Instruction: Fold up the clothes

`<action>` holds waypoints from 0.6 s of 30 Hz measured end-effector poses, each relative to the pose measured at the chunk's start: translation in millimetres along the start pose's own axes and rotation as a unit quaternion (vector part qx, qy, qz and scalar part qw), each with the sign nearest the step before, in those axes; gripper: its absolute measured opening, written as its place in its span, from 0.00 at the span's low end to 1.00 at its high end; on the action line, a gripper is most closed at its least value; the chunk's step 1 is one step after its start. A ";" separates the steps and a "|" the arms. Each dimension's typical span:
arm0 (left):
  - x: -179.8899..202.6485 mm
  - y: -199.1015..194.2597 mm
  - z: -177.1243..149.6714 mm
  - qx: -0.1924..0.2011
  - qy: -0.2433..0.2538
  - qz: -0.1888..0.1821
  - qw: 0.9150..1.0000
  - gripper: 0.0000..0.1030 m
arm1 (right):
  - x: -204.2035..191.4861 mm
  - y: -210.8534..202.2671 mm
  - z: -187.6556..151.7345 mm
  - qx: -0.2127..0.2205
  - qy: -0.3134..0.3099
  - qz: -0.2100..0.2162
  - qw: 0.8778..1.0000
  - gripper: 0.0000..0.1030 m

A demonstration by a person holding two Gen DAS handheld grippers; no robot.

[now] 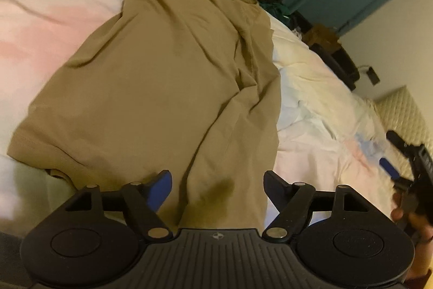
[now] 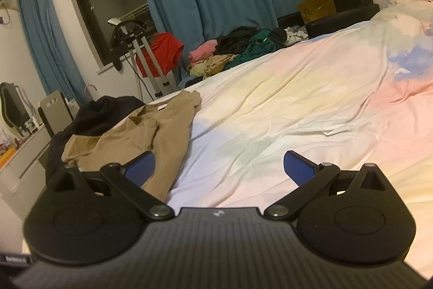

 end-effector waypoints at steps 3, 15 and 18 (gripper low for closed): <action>-3.4 17.1 -4.5 -0.035 -0.008 0.013 0.999 0.65 | -4.6 1.9 -0.6 -0.004 -0.007 0.005 1.000 1.00; 12.8 12.6 -35.7 -0.018 0.122 0.094 0.988 0.02 | -13.6 4.3 -3.0 -0.015 -0.032 0.014 0.999 1.00; 20.8 7.4 -36.4 0.001 0.149 0.102 0.984 0.13 | -15.2 3.6 -3.4 -0.013 -0.034 0.020 0.999 1.00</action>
Point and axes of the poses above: each gripper's, at about its wrist camera, not at the fingertips, and y roughly the way its jaws point, x to its right, z to its top, the point moved 7 cm from there along y, roughly the way its jaws point, and after that the axes turned 15 degrees about -y, right-handed, at the moved point
